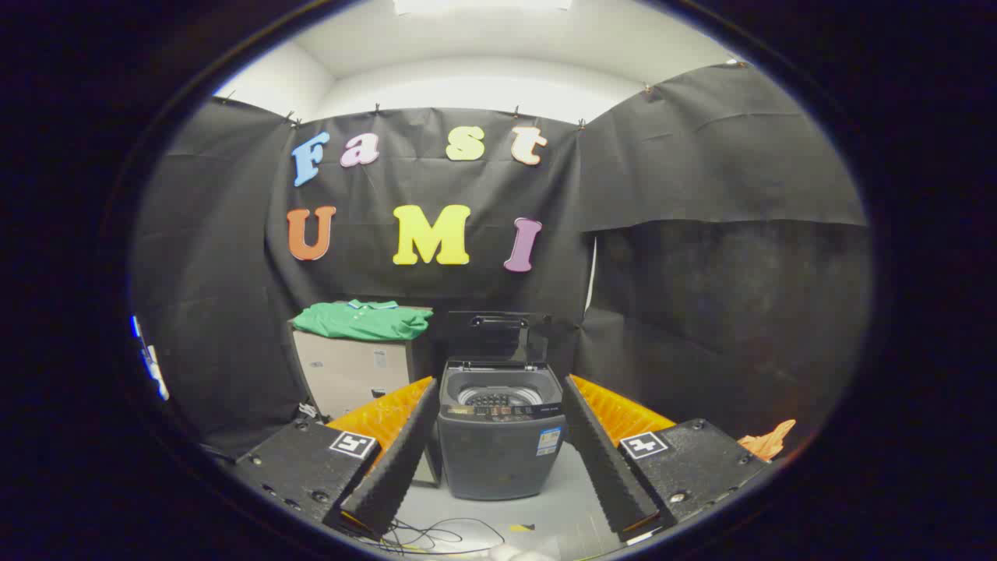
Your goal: Put the clothes into the washing machine and then close the washing machine lid.
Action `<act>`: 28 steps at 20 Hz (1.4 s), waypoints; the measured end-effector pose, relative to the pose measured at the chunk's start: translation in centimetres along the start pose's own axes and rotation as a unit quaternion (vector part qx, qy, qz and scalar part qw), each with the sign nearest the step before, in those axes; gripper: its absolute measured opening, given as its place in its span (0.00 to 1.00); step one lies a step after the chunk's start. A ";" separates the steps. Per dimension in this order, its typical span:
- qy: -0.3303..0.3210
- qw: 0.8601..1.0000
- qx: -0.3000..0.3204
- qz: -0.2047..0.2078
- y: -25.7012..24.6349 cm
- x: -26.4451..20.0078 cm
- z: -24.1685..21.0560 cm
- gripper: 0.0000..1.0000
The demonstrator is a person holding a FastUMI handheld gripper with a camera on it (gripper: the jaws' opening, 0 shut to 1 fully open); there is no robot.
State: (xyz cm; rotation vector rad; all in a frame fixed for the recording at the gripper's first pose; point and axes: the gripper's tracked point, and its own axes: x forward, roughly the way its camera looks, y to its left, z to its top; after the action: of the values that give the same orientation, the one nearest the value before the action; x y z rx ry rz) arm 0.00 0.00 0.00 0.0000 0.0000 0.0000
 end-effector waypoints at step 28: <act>-0.002 1.000 -0.008 0.022 9.6 14.4 9.8 0.99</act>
State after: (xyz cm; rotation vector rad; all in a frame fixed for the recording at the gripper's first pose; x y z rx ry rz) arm 14.35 9.65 9.84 -0.0156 -0.0034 0.0444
